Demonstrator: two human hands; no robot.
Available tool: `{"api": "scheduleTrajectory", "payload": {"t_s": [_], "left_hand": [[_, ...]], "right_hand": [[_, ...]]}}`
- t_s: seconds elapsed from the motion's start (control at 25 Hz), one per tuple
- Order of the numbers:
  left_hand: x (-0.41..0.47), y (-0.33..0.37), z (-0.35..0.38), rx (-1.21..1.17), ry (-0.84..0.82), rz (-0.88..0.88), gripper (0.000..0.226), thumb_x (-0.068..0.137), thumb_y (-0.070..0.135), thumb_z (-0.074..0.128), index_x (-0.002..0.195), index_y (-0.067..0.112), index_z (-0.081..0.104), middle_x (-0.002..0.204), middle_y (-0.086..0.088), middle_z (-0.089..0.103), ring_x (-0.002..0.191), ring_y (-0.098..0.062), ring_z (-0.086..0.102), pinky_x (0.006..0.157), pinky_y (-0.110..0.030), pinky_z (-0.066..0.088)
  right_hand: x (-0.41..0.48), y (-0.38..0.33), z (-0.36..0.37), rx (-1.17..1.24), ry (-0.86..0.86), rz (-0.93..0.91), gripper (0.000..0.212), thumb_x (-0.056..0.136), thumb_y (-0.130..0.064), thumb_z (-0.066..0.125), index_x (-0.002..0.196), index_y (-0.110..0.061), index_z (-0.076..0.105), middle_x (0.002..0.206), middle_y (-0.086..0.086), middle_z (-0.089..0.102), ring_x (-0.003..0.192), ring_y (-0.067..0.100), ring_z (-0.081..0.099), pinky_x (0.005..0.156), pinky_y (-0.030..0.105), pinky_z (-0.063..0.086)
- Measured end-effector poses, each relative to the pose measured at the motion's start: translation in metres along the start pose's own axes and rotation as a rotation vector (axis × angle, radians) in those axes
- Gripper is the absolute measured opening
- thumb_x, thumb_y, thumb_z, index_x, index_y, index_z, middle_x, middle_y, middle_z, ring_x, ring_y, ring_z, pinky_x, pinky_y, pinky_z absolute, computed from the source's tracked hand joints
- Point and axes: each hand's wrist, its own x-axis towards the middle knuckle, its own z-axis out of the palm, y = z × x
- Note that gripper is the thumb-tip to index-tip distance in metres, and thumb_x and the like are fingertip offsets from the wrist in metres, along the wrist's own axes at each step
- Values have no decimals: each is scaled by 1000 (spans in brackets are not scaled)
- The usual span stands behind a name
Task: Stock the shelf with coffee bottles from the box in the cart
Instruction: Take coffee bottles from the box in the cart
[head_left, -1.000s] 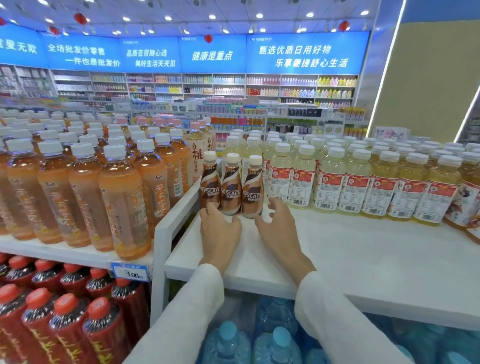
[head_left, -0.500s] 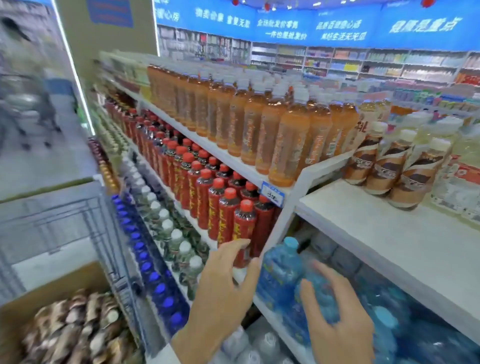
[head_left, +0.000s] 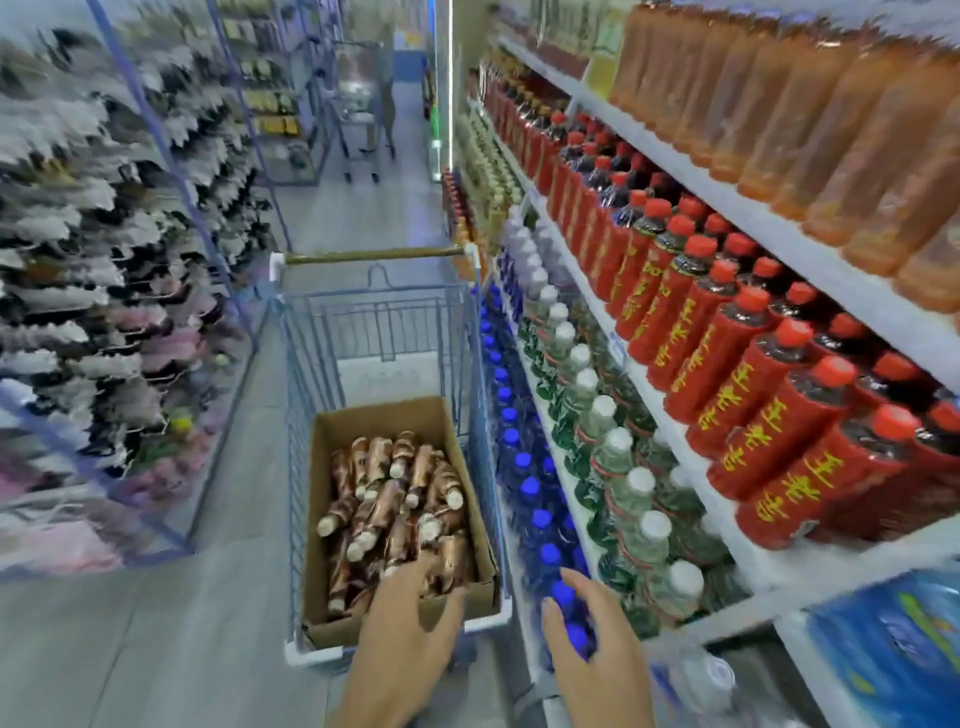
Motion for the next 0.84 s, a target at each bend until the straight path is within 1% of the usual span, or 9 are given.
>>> {"api": "scheduleTrajectory", "payload": {"t_s": [0.08,0.16,0.24,0.36,0.52,0.6,0.64,0.76,0.84], "left_hand": [[19,-37,-11,-1,-13,-129,47,95,46,63,137,27,54,133,11,57,128,-9,50,105,-24,40],[39,-69,-23,-43,-28,-226,43,95,47,63,134,29,56,128,14,58,124,-9,53,104,-26,43],[61,-98,-36,-57,-28,-296,40,95,46,63,131,31,58,121,18,56,115,-4,54,96,-18,44],[95,-123,-47,-92,-50,-324,31,96,42,63,125,30,59,109,23,55,96,6,55,77,-4,39],[145,-145,-48,-185,-69,-413,30,98,39,62,124,24,60,116,9,66,107,-12,63,92,-31,51],[176,-155,-39,-251,-91,-514,31,97,44,61,119,23,62,115,2,69,102,-13,64,90,-34,51],[194,-157,-33,-362,-109,-620,31,96,46,61,117,23,63,115,0,70,101,-14,64,88,-34,52],[252,-157,-6,-1067,-111,-1056,37,99,45,58,117,13,59,117,-9,69,104,-24,65,82,-39,56],[287,-157,14,-1350,-25,-1177,53,100,48,55,131,5,51,133,-18,60,117,-32,60,95,-42,53]], "right_hand": [[14,0,38,-7,-32,45,34,85,-7,79,113,-23,70,119,3,69,117,24,63,101,24,44],[23,-7,75,-51,-98,97,36,86,-16,79,110,-38,64,119,-4,68,117,21,63,103,38,46],[32,-11,107,-119,-138,149,33,87,-25,78,113,-40,65,121,-6,67,119,18,61,103,35,45],[51,-21,135,-185,-223,180,35,91,-26,73,125,-31,65,128,-9,64,124,15,57,105,30,40],[75,-27,158,-234,-303,224,36,97,-35,65,132,-34,58,127,-18,58,125,7,52,108,29,39],[89,-25,166,-241,-337,264,36,97,-38,64,132,-36,57,128,-20,56,125,6,51,108,29,40],[96,-24,171,-247,-359,277,36,97,-40,63,132,-36,57,129,-20,56,124,4,51,108,28,40],[115,-18,178,-275,-416,300,34,97,-42,62,130,-41,56,130,-21,55,122,2,50,105,24,39],[128,-12,182,-286,-443,325,29,96,-40,64,123,-47,54,128,-24,55,121,1,51,100,21,39]]}}
